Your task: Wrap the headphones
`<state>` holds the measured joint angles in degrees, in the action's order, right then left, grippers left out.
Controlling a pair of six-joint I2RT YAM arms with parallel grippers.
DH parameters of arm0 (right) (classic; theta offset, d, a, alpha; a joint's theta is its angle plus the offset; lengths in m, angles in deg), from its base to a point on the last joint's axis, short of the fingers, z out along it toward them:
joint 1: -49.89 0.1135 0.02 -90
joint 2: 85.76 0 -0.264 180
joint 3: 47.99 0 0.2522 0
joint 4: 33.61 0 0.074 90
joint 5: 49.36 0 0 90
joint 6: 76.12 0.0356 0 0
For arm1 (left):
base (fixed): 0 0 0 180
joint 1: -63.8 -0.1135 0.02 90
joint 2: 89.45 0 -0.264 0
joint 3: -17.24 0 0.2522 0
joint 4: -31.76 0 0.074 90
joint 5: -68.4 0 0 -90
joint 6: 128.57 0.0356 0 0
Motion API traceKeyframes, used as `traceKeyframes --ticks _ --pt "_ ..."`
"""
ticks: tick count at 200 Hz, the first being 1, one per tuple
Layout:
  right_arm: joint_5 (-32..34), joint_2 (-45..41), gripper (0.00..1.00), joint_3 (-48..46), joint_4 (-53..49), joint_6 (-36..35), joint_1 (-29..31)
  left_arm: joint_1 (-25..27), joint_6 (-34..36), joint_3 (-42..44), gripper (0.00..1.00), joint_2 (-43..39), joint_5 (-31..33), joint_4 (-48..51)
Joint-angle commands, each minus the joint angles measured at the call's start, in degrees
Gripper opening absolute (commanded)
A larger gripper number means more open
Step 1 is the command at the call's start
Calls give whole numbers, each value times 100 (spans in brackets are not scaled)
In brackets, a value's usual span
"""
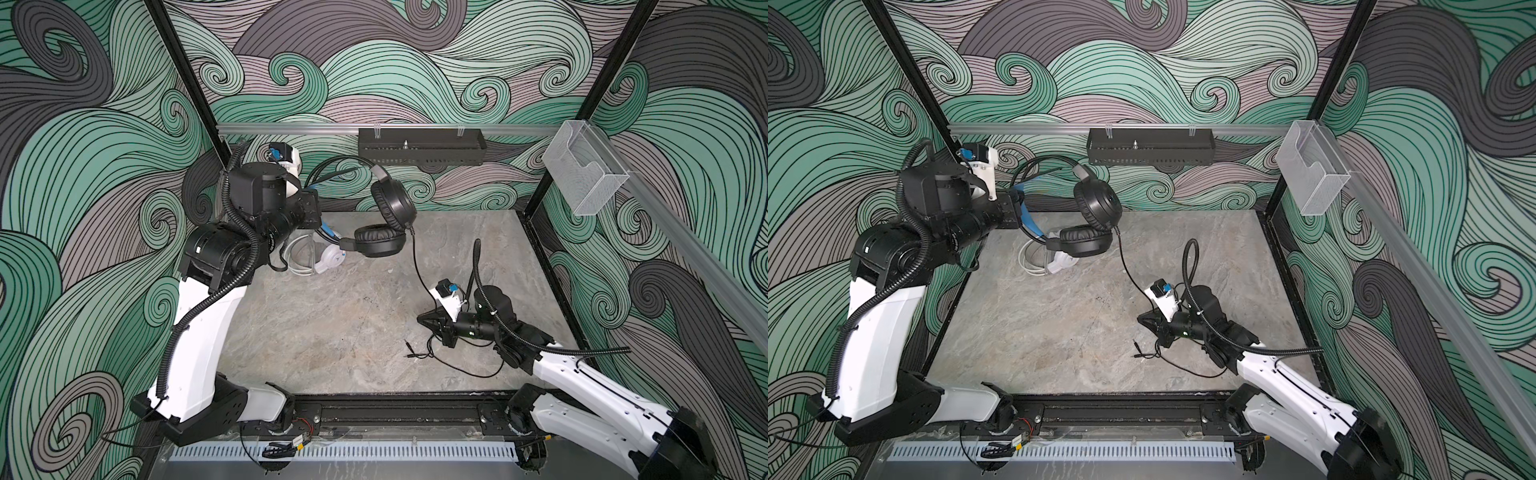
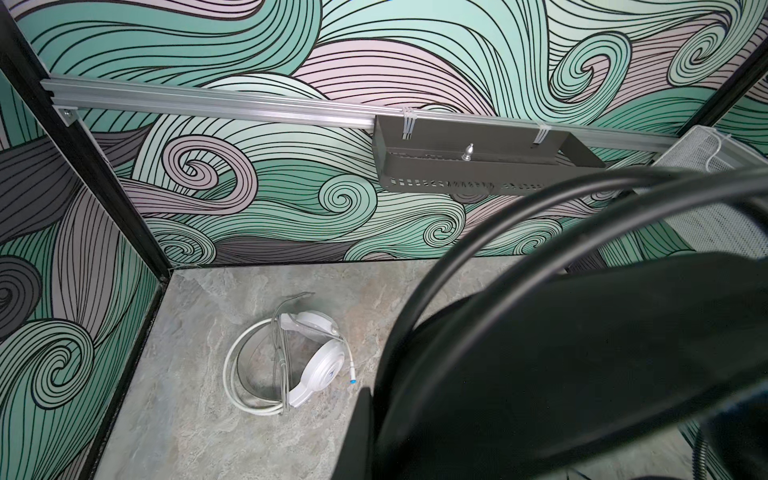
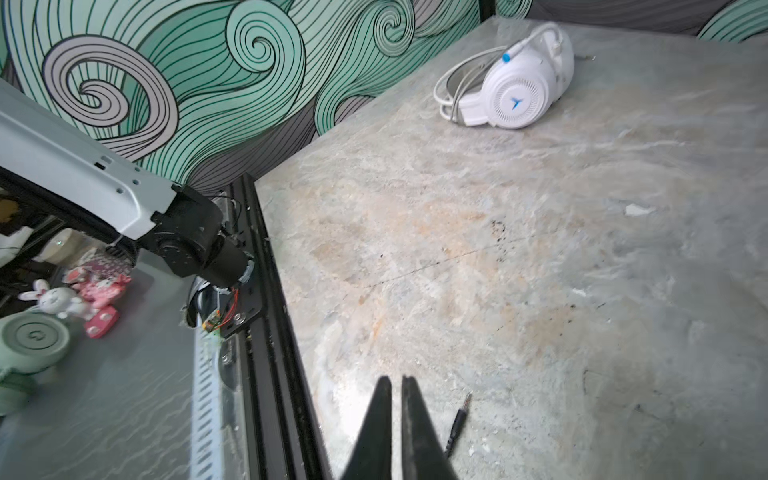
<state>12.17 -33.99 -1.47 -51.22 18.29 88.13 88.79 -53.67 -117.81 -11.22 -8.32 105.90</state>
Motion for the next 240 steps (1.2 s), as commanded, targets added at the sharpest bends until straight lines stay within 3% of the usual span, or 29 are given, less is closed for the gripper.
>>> traceKeyframes --ticks 1,31,59,94,130,149,185,207,240 --pt "563 -246 0 322 -704 -427 -35 -133 -396 189 0 -200 -115 -328" --pt "2111 -574 0 1173 -2596 -1453 -31 -236 -416 894 0 -408 108 -613" --pt "3705 -624 0 2092 -3749 -2513 -27 -263 -386 1551 0 -525 281 -836" --pt "4324 -329 0 3314 -4140 -3644 176 -261 -61 2354 0 -587 168 -1249" --pt "5198 504 0 4554 -4128 -4554 1382 -174 486 3182 0 -729 -344 -1833" --pt "5472 1133 0 5298 -4189 -4590 1756 79 715 3405 0 -735 -439 -1887" --pt "5774 2394 0 6733 -4738 -4171 1810 799 1129 3913 0 -919 -617 -2116" --pt "6018 2818 0 7010 -4862 -3943 1772 1097 1318 4274 0 -1113 -755 -2261" --pt "5668 3071 0 7211 -5232 -3317 1394 1165 1444 4720 0 -1537 -1461 -2530"
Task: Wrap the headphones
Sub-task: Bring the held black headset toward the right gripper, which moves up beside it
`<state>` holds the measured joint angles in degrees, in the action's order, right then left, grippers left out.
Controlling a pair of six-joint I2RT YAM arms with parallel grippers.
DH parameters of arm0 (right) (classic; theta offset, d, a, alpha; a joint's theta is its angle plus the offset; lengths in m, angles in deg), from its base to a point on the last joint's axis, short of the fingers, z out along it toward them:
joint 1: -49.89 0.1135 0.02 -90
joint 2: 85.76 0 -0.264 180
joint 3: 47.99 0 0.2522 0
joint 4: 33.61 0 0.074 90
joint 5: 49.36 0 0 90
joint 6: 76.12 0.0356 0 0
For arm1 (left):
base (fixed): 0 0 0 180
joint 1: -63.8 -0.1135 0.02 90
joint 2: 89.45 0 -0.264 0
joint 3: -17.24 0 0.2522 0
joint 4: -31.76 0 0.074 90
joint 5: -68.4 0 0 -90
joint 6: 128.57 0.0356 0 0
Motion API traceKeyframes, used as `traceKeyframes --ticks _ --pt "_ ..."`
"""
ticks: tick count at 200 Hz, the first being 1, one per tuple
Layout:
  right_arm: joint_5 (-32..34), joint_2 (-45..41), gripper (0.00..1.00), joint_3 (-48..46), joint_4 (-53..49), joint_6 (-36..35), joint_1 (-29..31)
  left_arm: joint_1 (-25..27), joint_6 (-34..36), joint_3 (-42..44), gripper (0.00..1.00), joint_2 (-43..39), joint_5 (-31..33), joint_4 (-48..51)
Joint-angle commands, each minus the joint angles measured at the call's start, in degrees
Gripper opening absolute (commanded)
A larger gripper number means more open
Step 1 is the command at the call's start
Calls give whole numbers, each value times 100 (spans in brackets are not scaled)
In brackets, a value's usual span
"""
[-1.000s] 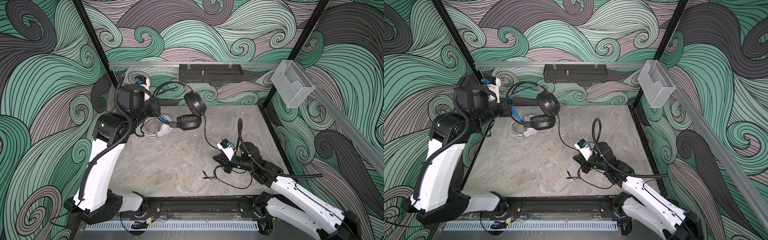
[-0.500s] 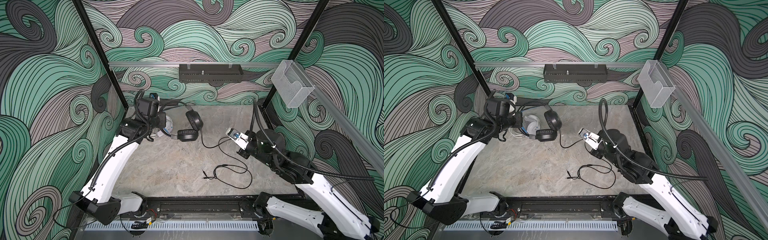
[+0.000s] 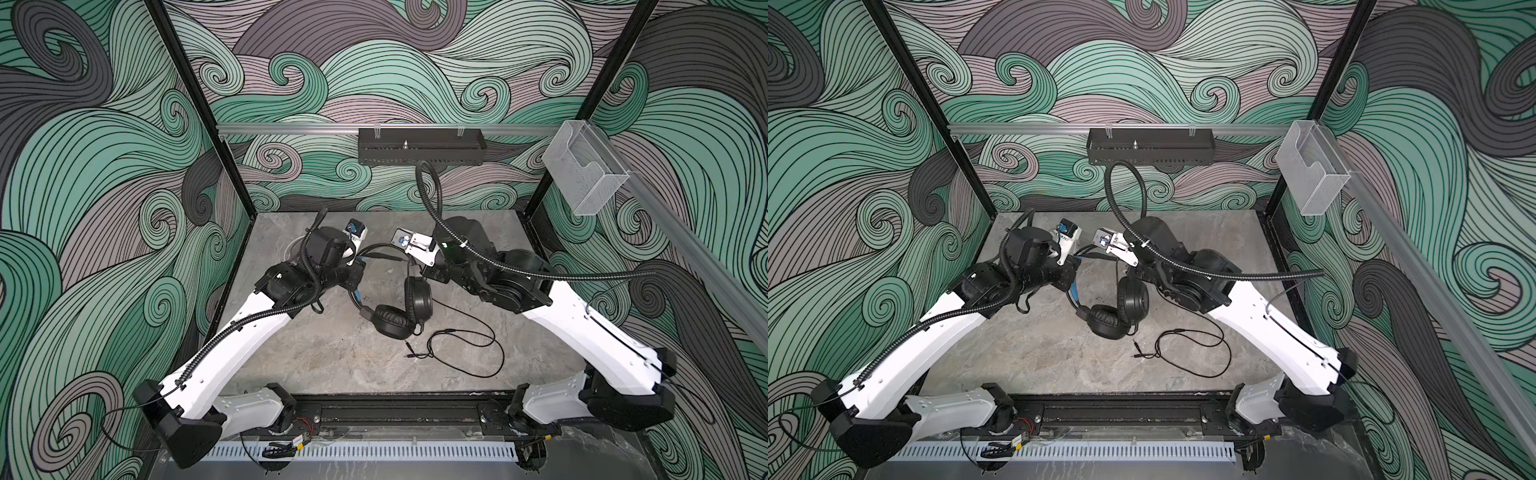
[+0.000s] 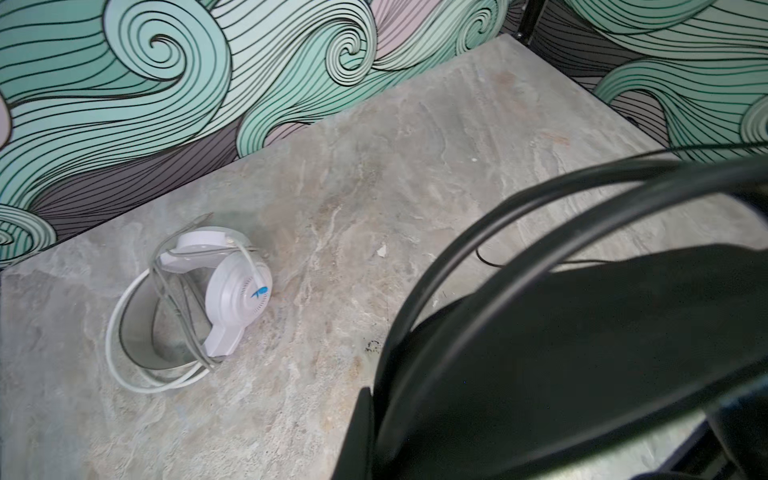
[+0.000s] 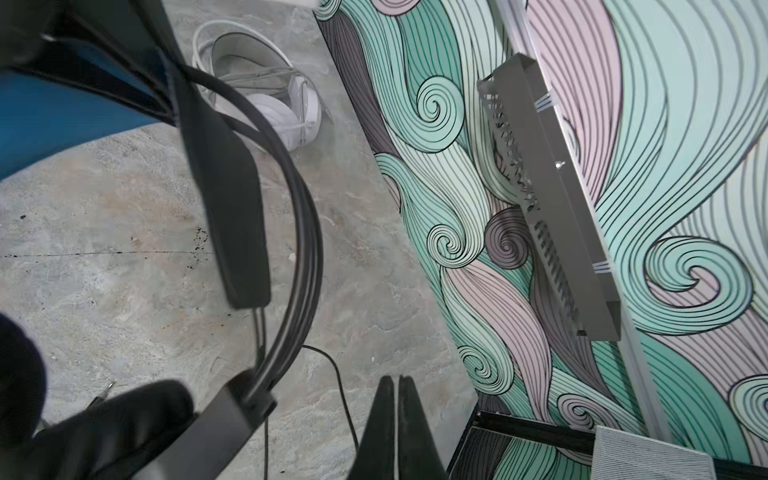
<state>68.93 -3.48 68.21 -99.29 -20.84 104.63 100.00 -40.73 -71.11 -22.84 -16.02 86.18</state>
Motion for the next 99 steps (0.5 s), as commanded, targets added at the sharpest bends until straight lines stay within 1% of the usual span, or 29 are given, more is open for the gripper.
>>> traceKeyframes --ticks 1,33,51,69,83,99 --pt "-17 22 0 247 -430 605 -268 44 152 63 0 -384 -717 -563" --pt "-201 52 0 210 -492 789 -452 61 123 234 0 -558 -1303 -725" --pt "-431 16 7 169 -492 912 -564 59 60 203 0 -536 -1643 -761" --pt "-467 -15 14 137 -496 939 -603 61 -74 245 0 -517 -1863 -887" --pt "-528 -35 22 107 -491 954 -647 62 -196 265 0 -526 -1940 -997" --pt "-640 -79 33 78 -494 1026 -746 62 -317 261 0 -512 -1994 -1068"
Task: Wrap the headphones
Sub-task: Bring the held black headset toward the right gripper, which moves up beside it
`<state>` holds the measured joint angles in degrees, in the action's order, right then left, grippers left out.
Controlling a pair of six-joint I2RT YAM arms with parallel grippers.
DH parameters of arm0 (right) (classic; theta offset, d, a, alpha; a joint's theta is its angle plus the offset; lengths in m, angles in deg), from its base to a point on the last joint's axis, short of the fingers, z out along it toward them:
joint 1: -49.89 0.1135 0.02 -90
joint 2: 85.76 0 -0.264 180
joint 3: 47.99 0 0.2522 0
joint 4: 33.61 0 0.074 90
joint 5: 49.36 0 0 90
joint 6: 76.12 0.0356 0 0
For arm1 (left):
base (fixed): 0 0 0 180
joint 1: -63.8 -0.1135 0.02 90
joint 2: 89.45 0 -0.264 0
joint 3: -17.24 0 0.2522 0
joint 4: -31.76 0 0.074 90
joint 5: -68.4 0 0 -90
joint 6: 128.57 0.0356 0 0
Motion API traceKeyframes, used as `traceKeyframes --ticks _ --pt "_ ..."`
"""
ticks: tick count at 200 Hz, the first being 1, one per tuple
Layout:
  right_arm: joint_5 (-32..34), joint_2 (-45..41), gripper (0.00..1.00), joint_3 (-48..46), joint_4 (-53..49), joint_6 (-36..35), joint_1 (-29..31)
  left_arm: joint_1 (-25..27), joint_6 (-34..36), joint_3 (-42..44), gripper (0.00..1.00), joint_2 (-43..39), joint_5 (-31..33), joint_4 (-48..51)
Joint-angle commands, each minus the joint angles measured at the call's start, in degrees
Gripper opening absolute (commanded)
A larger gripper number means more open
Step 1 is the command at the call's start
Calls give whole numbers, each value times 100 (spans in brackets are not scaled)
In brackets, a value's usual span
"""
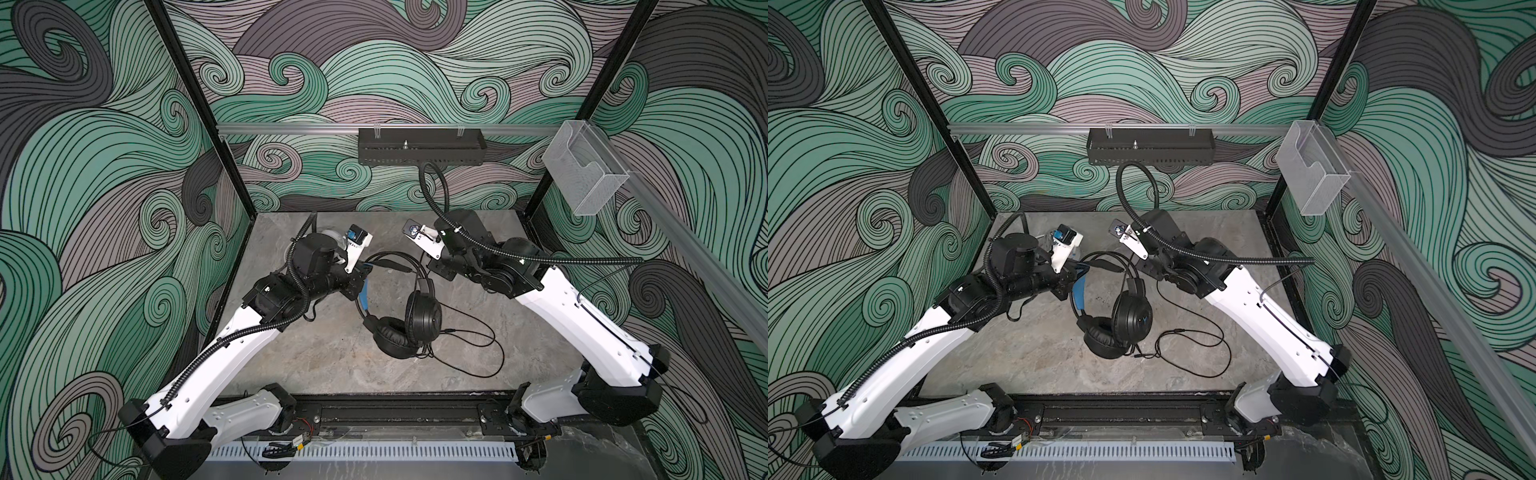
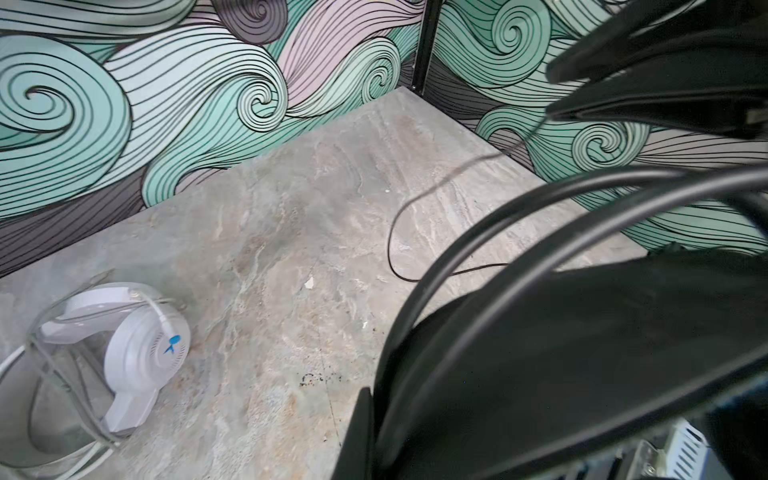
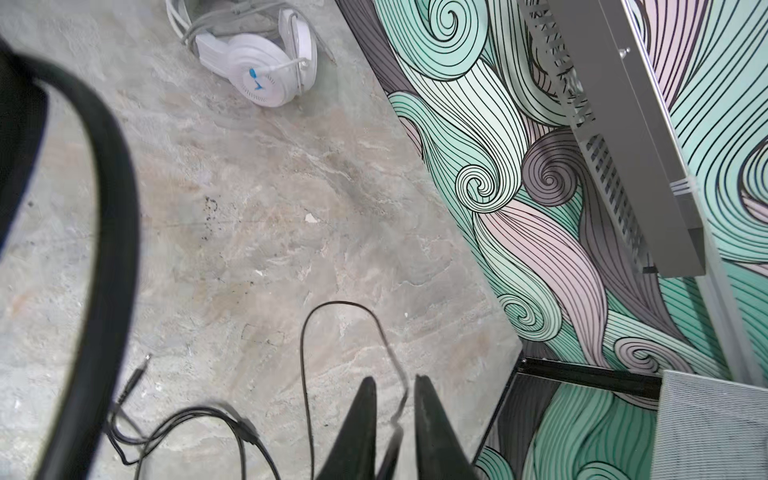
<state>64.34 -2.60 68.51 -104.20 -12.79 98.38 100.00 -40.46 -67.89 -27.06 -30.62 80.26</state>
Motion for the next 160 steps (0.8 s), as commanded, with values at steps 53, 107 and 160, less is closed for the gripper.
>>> traceKeyframes --ticks 53,107,160 --pt "-627 -526 46 -406 324 374 -414 61 -656 -169 0 -94 -600 -571" --pt "-1489 -1178 67 -1283 1163 938 -904 57 -998 -794 0 24 -583 -345" --pt "-2330 -2739 85 -3014 2572 1057 -1344 53 -1954 -1914 0 487 -303 262"
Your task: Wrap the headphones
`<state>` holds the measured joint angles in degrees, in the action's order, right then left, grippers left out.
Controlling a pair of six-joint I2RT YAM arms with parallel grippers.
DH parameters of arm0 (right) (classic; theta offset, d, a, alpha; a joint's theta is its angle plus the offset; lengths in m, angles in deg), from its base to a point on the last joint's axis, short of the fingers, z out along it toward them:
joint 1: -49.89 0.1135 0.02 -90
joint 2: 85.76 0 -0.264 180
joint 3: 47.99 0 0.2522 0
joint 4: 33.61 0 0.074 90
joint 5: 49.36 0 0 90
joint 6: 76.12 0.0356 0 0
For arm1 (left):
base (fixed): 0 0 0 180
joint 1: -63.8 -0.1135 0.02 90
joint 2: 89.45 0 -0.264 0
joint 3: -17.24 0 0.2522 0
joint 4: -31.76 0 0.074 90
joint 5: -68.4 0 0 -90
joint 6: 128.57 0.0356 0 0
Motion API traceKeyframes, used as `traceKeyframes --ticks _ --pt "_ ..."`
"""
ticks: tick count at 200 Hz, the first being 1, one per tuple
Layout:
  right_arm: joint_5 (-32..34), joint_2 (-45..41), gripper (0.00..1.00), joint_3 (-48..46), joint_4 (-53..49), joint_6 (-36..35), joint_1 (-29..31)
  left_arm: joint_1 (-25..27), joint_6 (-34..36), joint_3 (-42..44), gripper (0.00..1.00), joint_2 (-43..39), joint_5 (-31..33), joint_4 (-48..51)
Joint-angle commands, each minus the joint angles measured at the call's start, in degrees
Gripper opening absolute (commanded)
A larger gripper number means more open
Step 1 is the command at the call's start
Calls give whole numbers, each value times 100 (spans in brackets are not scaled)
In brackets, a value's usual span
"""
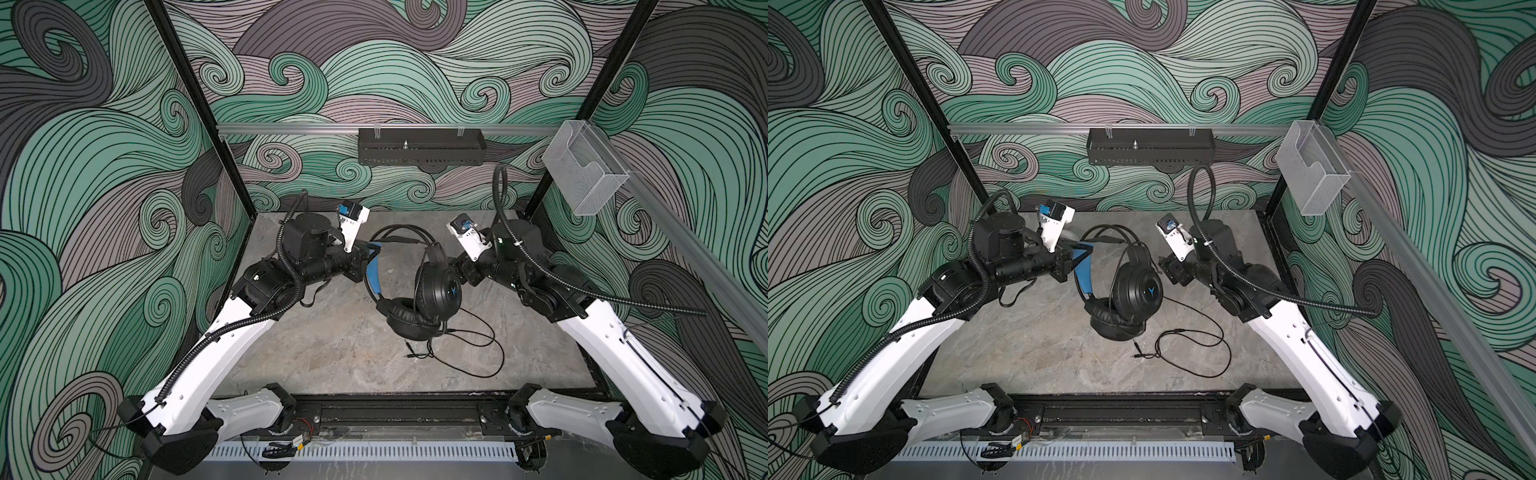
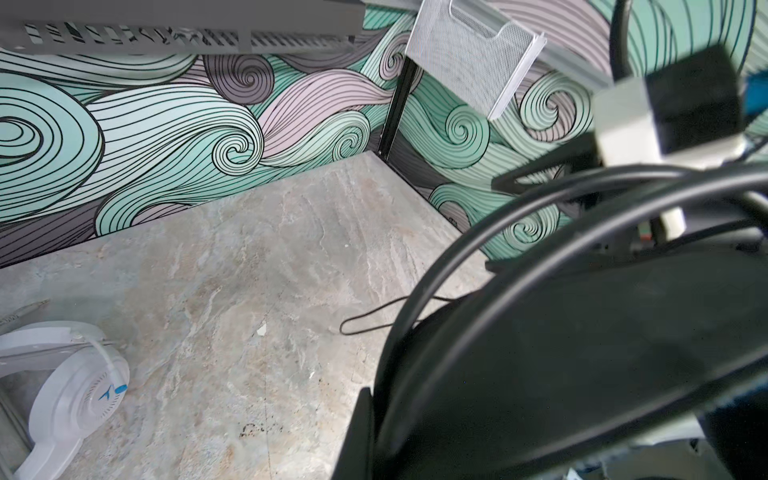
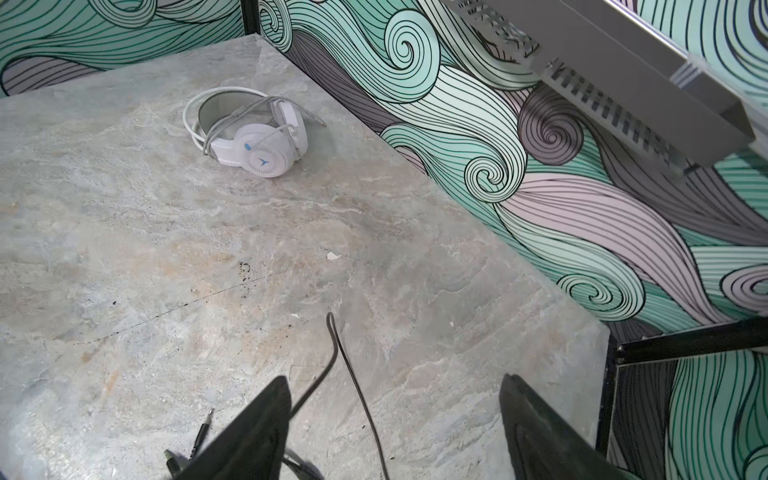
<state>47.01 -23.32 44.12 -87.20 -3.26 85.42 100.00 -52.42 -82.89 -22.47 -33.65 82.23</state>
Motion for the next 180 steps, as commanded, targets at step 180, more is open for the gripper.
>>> traceKeyframes --ticks 180 --pt "-2977 -737 78 -2230 3494 1444 -467 51 -1300 -1784 0 410 -34 41"
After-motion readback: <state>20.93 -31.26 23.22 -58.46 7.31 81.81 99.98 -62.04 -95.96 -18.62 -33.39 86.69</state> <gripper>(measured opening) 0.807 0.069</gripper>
